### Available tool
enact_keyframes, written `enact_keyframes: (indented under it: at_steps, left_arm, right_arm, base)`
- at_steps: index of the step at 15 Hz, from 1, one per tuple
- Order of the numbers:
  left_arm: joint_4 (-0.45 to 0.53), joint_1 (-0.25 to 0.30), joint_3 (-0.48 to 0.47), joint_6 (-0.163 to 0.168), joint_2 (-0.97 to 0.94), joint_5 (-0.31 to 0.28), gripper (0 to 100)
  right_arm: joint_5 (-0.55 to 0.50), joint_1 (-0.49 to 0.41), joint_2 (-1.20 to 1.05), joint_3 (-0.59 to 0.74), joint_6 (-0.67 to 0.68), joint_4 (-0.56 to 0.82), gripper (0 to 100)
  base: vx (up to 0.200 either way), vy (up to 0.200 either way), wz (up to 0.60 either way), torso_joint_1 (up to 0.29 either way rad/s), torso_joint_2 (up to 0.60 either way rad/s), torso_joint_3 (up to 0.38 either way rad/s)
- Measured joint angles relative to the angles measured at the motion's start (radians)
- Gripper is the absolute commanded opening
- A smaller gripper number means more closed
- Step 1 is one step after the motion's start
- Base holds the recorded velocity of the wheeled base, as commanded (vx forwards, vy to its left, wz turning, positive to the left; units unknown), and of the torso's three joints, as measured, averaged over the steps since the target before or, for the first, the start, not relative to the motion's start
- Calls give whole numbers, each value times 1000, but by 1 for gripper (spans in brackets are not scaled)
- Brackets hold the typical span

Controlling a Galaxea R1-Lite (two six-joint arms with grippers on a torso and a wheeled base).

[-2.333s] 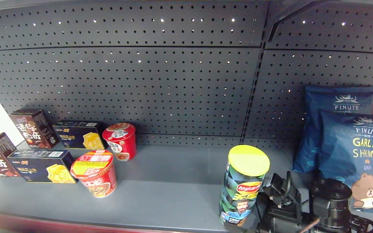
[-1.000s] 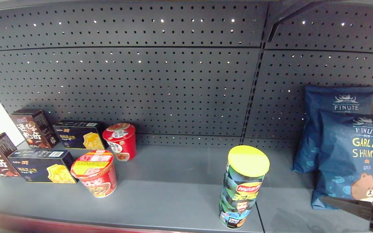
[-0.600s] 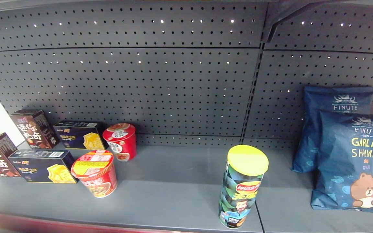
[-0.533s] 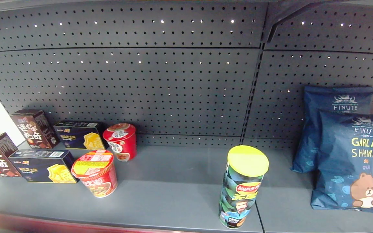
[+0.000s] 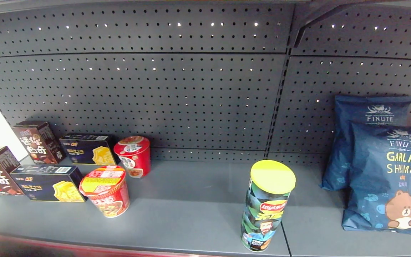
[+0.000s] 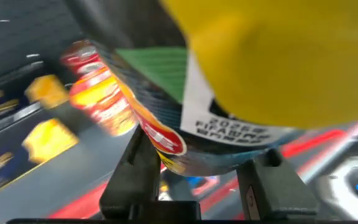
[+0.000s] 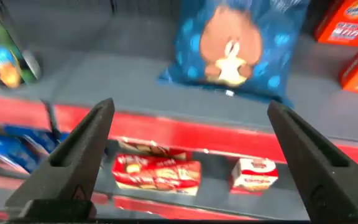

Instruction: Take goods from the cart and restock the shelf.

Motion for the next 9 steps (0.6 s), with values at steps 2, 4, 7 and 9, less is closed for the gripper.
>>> enact_keyframes:
  at_steps: [2,4,7,9]
  left_arm:
    - [-86,-10,-40,-17,127,-54,0]
    - [-172,-14,-65,-43,250,-149,0]
    - [-283,-14,-89,-75,431,-275,0]
    - [-360,-13,-93,-73,544,-288,0]
  right_arm:
    - [19,-2,-15,81,-63,-134,100]
    - [26,-3,-21,113,-63,-149,100]
    - [26,-4,-24,123,-44,-149,100]
    - [24,-4,-25,124,-42,-149,100]
  base:
    - [0,0,0,0,0,0]
    - [0,0,0,0,0,0]
    - [0,0,0,0,0,0]
    - [0,0,0,0,0,0]
